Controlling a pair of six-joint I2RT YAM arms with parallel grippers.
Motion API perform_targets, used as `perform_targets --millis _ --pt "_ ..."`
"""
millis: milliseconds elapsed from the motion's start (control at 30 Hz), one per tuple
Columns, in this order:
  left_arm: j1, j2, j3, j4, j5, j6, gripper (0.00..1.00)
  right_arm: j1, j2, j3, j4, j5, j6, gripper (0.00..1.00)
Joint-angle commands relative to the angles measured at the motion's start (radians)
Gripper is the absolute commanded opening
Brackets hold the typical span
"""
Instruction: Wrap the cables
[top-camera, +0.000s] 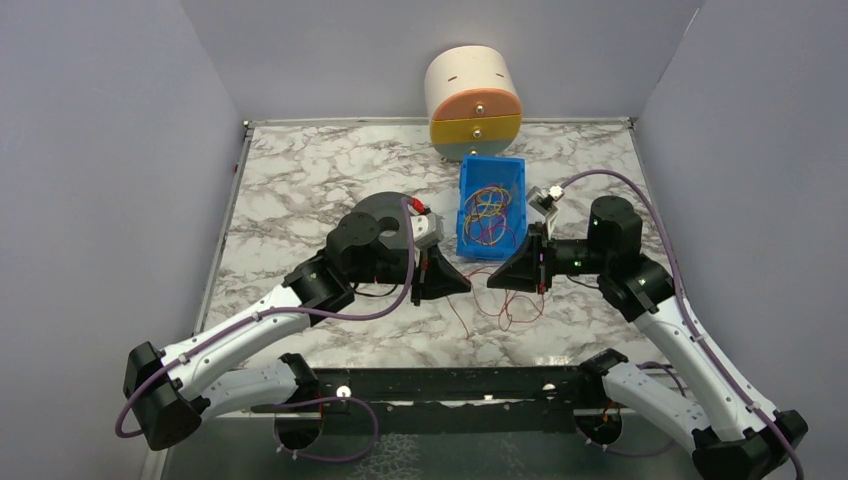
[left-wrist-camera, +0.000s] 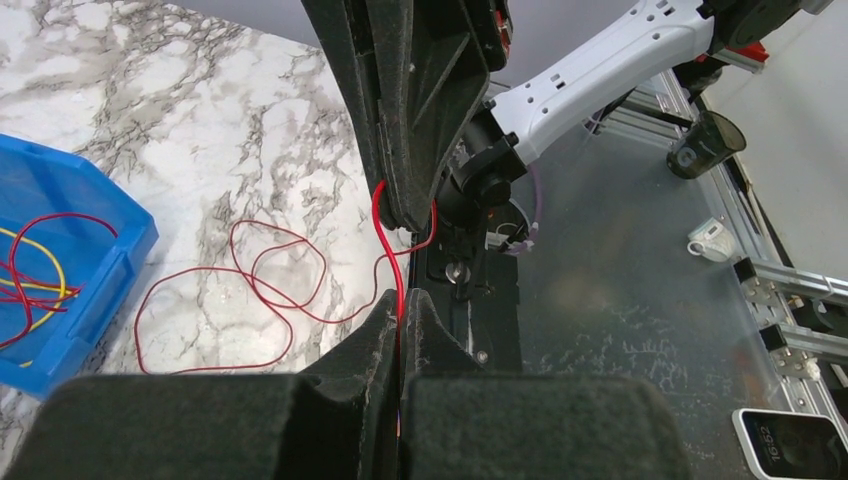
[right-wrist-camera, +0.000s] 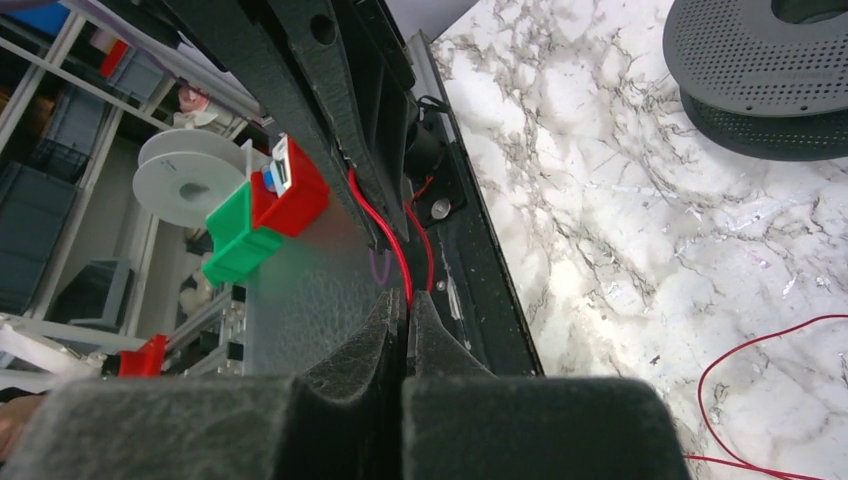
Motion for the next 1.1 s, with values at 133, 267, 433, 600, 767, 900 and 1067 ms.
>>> perform_targets --millis 133,267,433,600,767,900,1067 --pt "0.0 -0.022 0.046 -0.019 -0.092 0.025 0.32 -0.002 -0.03 -0.007 0.019 0.036 0.003 0.01" --pt "0.0 -0.038 0.068 -0.095 -0.247 0.052 0.57 -0.002 -0.048 0.036 -0.046 0.169 -0.014 0.01" --pt "0.0 -0.033 0.098 -0.2 -0.496 0.083 0.69 -0.001 -0.064 0.094 -0.156 0.42 -0.058 0.01" --pt "0.0 -0.032 0.117 -0.28 -0.68 0.094 0.74 -0.001 -0.078 0.126 -0.229 0.646 -0.054 0.01" --pt "-0.001 -0.001 0.139 -0.377 -0.876 0.1 0.75 -0.002 -0.1 0.129 -0.256 0.806 -0.032 0.01" --pt "-0.001 0.046 0.159 -0.428 -0.973 0.116 0.78 -0.002 -0.113 0.131 -0.253 0.831 -0.031 0.01" --pt "0.0 0.17 0.193 -0.475 -1.077 0.133 0.78 -0.001 -0.127 0.124 -0.247 0.852 -0.028 0.01"
